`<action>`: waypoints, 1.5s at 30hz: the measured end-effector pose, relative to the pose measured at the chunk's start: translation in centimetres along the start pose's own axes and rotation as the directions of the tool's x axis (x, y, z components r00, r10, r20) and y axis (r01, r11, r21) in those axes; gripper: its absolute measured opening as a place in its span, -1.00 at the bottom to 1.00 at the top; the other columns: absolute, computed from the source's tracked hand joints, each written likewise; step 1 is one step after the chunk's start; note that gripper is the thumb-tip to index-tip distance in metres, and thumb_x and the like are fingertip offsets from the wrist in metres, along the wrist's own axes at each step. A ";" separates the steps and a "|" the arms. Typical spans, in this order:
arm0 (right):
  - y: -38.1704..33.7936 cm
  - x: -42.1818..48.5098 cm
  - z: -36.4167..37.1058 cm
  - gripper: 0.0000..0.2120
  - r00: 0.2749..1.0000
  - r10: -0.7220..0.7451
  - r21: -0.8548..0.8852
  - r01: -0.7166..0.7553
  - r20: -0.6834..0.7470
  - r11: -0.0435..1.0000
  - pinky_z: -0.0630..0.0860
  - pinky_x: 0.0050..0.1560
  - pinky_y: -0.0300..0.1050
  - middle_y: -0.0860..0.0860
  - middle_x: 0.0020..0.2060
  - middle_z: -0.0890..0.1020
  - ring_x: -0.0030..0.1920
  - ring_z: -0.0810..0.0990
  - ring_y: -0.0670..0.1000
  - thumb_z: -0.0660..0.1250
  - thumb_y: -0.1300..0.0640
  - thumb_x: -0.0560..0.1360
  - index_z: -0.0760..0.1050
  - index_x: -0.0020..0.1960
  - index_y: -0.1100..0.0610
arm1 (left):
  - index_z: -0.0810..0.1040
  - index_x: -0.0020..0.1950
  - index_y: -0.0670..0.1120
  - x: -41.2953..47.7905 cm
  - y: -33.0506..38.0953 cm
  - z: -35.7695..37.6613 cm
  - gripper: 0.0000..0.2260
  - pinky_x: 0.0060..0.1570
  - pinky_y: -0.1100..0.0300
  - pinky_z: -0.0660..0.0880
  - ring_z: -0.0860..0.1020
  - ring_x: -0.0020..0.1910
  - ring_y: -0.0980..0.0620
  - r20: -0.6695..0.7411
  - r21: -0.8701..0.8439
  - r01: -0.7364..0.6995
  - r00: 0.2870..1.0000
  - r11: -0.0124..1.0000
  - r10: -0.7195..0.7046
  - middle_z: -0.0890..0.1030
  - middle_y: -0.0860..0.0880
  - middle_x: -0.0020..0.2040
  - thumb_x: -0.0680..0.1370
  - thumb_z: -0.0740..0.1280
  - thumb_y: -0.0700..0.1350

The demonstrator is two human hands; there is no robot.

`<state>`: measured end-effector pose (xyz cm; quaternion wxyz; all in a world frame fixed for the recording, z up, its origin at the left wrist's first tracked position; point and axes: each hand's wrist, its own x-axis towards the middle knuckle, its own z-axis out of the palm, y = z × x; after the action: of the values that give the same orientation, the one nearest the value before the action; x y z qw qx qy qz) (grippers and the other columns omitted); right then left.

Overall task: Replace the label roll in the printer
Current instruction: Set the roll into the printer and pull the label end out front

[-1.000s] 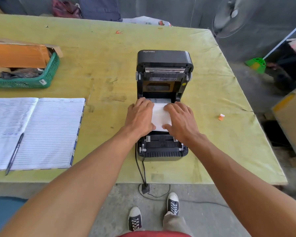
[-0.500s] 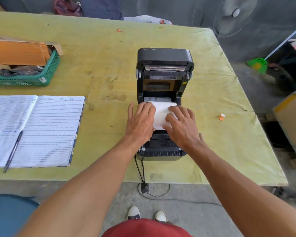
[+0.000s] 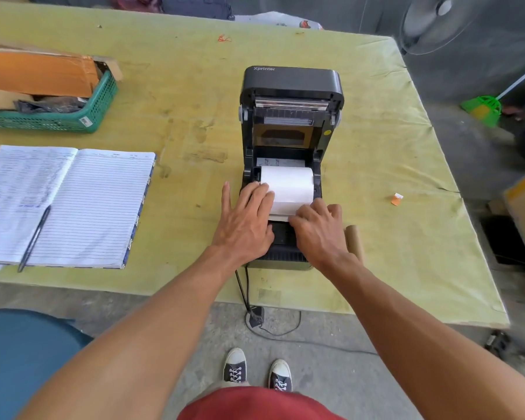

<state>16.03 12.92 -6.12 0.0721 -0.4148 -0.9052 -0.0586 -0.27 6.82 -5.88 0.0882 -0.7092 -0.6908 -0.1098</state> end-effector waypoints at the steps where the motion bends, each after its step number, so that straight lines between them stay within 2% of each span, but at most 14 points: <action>1: -0.1 0.0 -0.1 -0.89 1.000 -0.002 -0.005 0.002 0.008 1.000 0.31 -0.12 0.04 0.00 -0.26 0.62 -0.09 0.48 0.13 0.49 0.29 0.36 0.62 -0.19 0.11 | 0.44 0.37 -0.17 -0.2 0.1 -0.1 -0.44 0.39 -0.44 0.13 0.32 0.44 -0.12 0.004 -0.007 -0.003 1.000 1.000 0.003 0.44 -0.14 0.39 0.40 0.43 -0.05; 4: -0.1 0.1 -0.4 -0.84 1.000 -0.015 0.011 0.015 -0.005 1.000 0.34 -0.13 0.05 0.01 -0.37 0.60 -0.15 0.49 0.14 0.53 0.31 0.32 0.58 -0.21 0.13 | 0.48 0.35 -0.17 -0.9 0.1 -0.3 -0.49 0.38 -0.45 0.13 0.35 0.43 -0.13 0.009 -0.017 -0.041 0.999 0.999 0.041 0.48 -0.14 0.37 0.40 0.42 -0.14; 6: 0.0 0.1 -0.5 -0.86 0.999 -0.041 0.009 0.041 0.022 0.999 0.35 -0.09 0.08 0.03 -0.34 0.60 -0.12 0.48 0.15 0.50 0.31 0.36 0.58 -0.17 0.15 | 0.54 0.28 -0.16 -1.5 0.2 -0.3 -0.58 0.38 -0.43 0.15 0.41 0.36 -0.13 0.010 0.002 -0.082 0.997 0.997 0.082 0.52 -0.13 0.29 0.41 0.40 -0.18; 10: -0.2 -0.3 -0.7 -0.89 0.995 -0.078 -0.006 0.078 0.055 0.997 0.37 -0.08 0.09 0.07 -0.28 0.61 -0.08 0.49 0.17 0.48 0.31 0.36 0.60 -0.14 0.19 | 0.65 0.07 -0.11 -2.5 0.3 0.1 -0.78 0.37 -0.40 0.18 0.51 0.16 -0.08 0.064 0.027 -0.113 0.992 0.993 0.111 0.62 -0.04 0.06 0.53 0.33 -0.04; 14: -0.4 -0.6 -0.6 -0.90 0.988 -0.102 -0.022 0.105 0.114 0.994 0.34 0.01 0.10 0.06 -0.16 0.62 0.01 0.46 0.15 0.41 0.27 0.46 0.59 -0.04 0.16 | 0.64 0.06 -0.09 -2.6 0.4 -0.1 -0.80 0.38 -0.38 0.19 0.52 0.13 -0.06 0.086 0.002 -0.092 0.992 0.996 0.091 0.64 -0.01 0.00 0.56 0.29 -0.04; 18: -0.4 -0.6 -0.8 -0.93 0.985 -0.121 -0.051 0.127 0.119 0.991 0.37 -0.03 0.08 0.03 -0.22 0.60 -0.03 0.46 0.13 0.45 0.25 0.44 0.59 -0.09 0.15 | 0.57 0.24 -0.10 -1.8 0.9 -0.6 -0.72 0.42 -0.33 0.15 0.47 0.25 -0.05 0.157 -0.019 -0.081 0.984 0.997 0.083 0.60 -0.02 0.13 0.57 0.26 -0.06; 23: -0.3 -0.8 -0.4 -0.90 0.987 -0.131 -0.051 0.136 0.090 0.989 0.39 -0.08 0.07 0.04 -0.26 0.60 -0.08 0.48 0.14 0.50 0.25 0.40 0.59 -0.15 0.14 | 0.60 0.24 -0.08 -2.1 1.1 -0.6 -0.70 0.46 -0.28 0.04 0.41 0.28 -0.03 0.262 0.015 -0.054 0.964 0.998 0.048 0.59 0.01 0.15 0.61 0.18 -0.05; 29: -0.2 -0.5 -0.5 -0.89 0.984 -0.166 -0.008 0.167 0.068 0.986 0.41 -0.11 0.08 0.09 -0.34 0.60 -0.15 0.49 0.17 0.50 0.33 0.37 0.58 -0.20 0.21 | 0.65 -0.03 -0.07 -0.2 1.4 -1.8 -0.76 0.47 -0.26 0.05 0.48 0.05 -0.04 0.310 0.062 -0.010 0.951 0.998 -0.010 0.58 0.00 -0.18 0.62 0.20 -0.26; 33: -0.2 -0.7 -0.2 -0.87 0.990 -0.129 0.005 0.129 0.062 0.992 0.41 -0.10 0.07 0.09 -0.32 0.62 -0.14 0.50 0.17 0.50 0.34 0.37 0.57 -0.17 0.19 | 0.48 -0.23 -0.07 1.0 1.9 -2.5 -0.76 0.47 -0.23 0.09 0.48 -0.01 -0.05 0.327 0.104 -0.022 0.945 0.994 -0.014 0.43 0.01 -0.32 0.57 0.22 -0.33; 35: -0.4 -0.8 -0.2 -0.83 0.994 -0.095 0.026 0.093 0.060 0.995 0.39 -0.09 0.06 0.09 -0.30 0.64 -0.13 0.50 0.17 0.48 0.35 0.37 0.55 -0.12 0.19 | 0.43 -0.24 -0.06 1.2 2.1 -2.6 -0.76 0.47 -0.22 0.10 0.48 -0.01 -0.06 0.332 0.110 -0.042 0.943 0.993 0.003 0.36 0.02 -0.36 0.54 0.22 -0.36; 37: -0.5 -1.0 -0.3 -0.76 0.995 -0.076 0.042 0.073 0.072 0.996 0.35 -0.03 0.05 0.09 -0.23 0.66 -0.06 0.49 0.17 0.39 0.38 0.43 0.50 0.06 0.19 | 0.46 -0.23 -0.06 1.1 2.1 -2.5 -0.77 0.47 -0.20 0.10 0.49 -0.01 -0.07 0.328 0.120 -0.067 0.944 0.990 0.025 0.31 0.03 -0.39 0.55 0.21 -0.34; 40: -0.4 -1.0 -0.4 -0.62 0.996 -0.062 0.074 0.057 0.069 0.996 0.30 0.00 0.03 0.10 -0.18 0.66 -0.02 0.46 0.16 0.29 0.43 0.44 0.40 0.22 0.18 | 0.58 -0.17 -0.09 1.0 2.0 -2.4 -0.78 0.47 -0.20 0.10 0.50 -0.01 -0.08 0.327 0.132 -0.089 0.944 0.987 0.041 0.38 0.01 -0.36 0.57 0.21 -0.31; 42: -0.2 -1.0 -0.2 -0.58 0.996 -0.056 0.082 0.051 0.063 0.995 0.28 -0.02 0.00 0.07 -0.22 0.64 -0.05 0.45 0.14 0.29 0.44 0.42 0.34 0.22 0.16 | 0.59 -0.17 -0.10 0.7 2.0 -2.3 -0.77 0.48 -0.21 0.09 0.50 -0.02 -0.07 0.319 0.126 -0.079 0.947 0.989 0.035 0.40 0.00 -0.34 0.57 0.20 -0.30; 45: 0.0 -1.3 0.4 -0.51 0.999 -0.044 0.086 0.044 0.004 0.995 0.29 -0.12 -0.01 0.03 -0.38 0.58 -0.19 0.42 0.10 0.38 0.45 0.37 0.19 0.08 0.10 | 0.62 -0.13 -0.12 0.0 2.2 -2.0 -0.76 0.48 -0.22 0.09 0.48 0.01 -0.07 0.305 0.107 -0.060 0.952 0.992 0.024 0.43 -0.02 -0.28 0.58 0.19 -0.29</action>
<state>16.83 11.98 -6.73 0.0861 -0.3913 -0.9160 -0.0200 1.86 6.24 -3.87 0.0244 -0.7259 -0.6861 0.0421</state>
